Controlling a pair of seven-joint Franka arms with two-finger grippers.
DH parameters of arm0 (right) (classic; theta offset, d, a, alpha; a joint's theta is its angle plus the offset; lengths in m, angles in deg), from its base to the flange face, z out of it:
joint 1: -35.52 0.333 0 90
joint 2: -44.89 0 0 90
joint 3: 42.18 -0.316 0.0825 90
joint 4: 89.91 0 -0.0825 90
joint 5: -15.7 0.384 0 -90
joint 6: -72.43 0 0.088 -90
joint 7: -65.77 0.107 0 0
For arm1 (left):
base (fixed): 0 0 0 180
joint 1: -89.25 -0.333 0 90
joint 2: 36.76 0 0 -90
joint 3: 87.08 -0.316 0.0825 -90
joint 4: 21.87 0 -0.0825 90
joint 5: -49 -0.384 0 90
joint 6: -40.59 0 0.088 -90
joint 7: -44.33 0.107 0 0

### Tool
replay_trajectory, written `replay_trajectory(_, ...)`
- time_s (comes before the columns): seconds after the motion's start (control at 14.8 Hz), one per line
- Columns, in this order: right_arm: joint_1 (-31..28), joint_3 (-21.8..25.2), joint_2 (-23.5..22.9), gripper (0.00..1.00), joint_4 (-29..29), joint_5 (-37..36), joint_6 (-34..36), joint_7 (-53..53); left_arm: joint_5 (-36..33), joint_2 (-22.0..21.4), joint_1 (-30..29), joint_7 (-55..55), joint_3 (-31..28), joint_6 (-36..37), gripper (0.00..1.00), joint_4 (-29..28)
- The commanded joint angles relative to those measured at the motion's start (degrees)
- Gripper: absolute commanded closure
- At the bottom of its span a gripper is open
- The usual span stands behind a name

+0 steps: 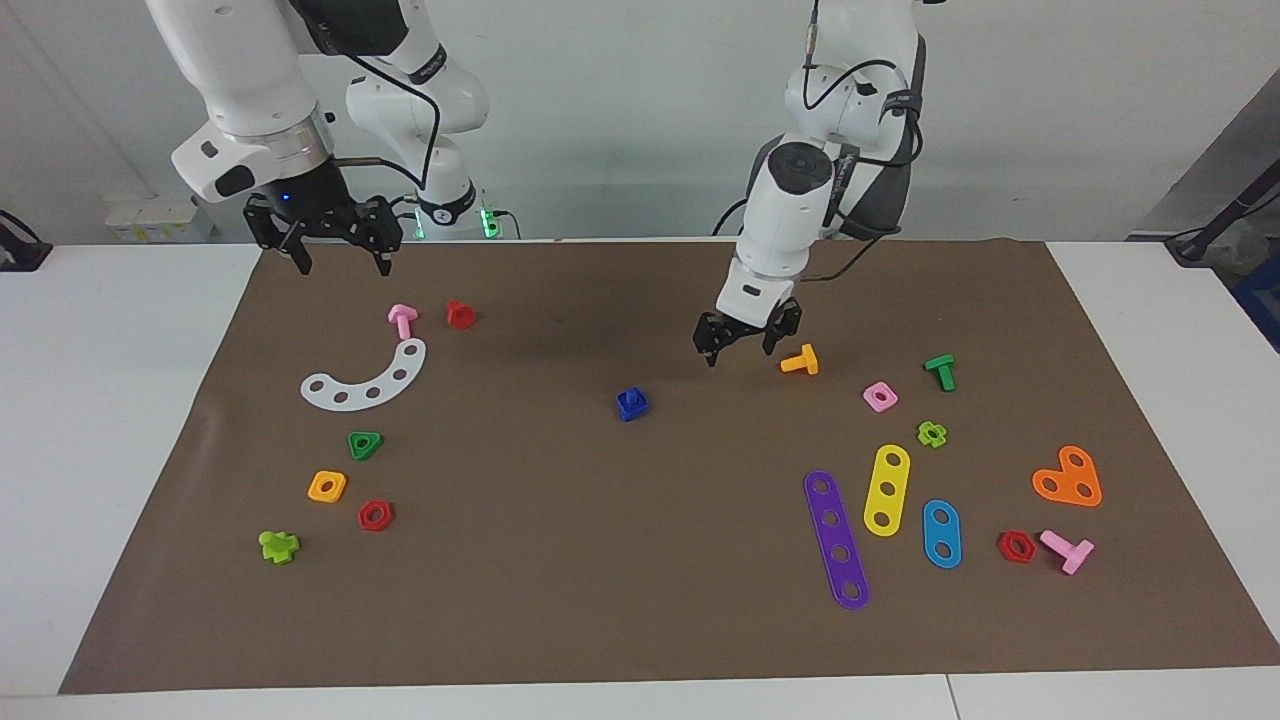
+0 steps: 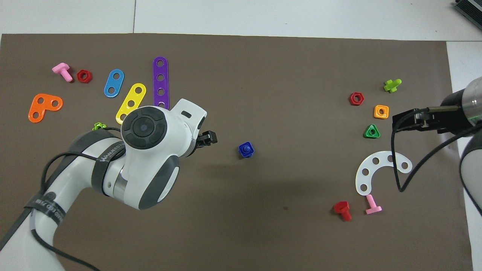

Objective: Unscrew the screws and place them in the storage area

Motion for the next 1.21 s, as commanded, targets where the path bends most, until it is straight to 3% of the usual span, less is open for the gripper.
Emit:
replay_trajectory(0.0,-0.6,-0.2,1.4,0.00,1.3,0.1,0.3,-1.7,0.4,11.0,2.8,-8.2,-1.1,0.3,0.00,11.4)
replay_trajectory(0.13,-0.6,-0.2,1.4,0.00,1.3,0.1,0.3,-1.6,0.6,15.5,3.3,-13.1,-1.0,0.3,0.00,17.0)
replay_trajectory(0.4,-0.7,0.0,1.4,0.00,1.3,0.1,0.3,-1.6,5.5,18.7,5.4,-16.4,-1.1,0.0,0.01,19.3)
replay_trajectory(0.88,-0.7,0.0,1.4,0.00,1.3,0.1,0.3,-1.7,5.7,18.7,10.4,-18.6,-1.0,-6.3,0.14,13.2)
replay_trajectory(1.15,-0.7,0.0,1.4,0.00,1.3,0.1,0.3,-1.6,5.2,19.5,10.8,-18.6,-1.1,-6.7,0.21,13.2)
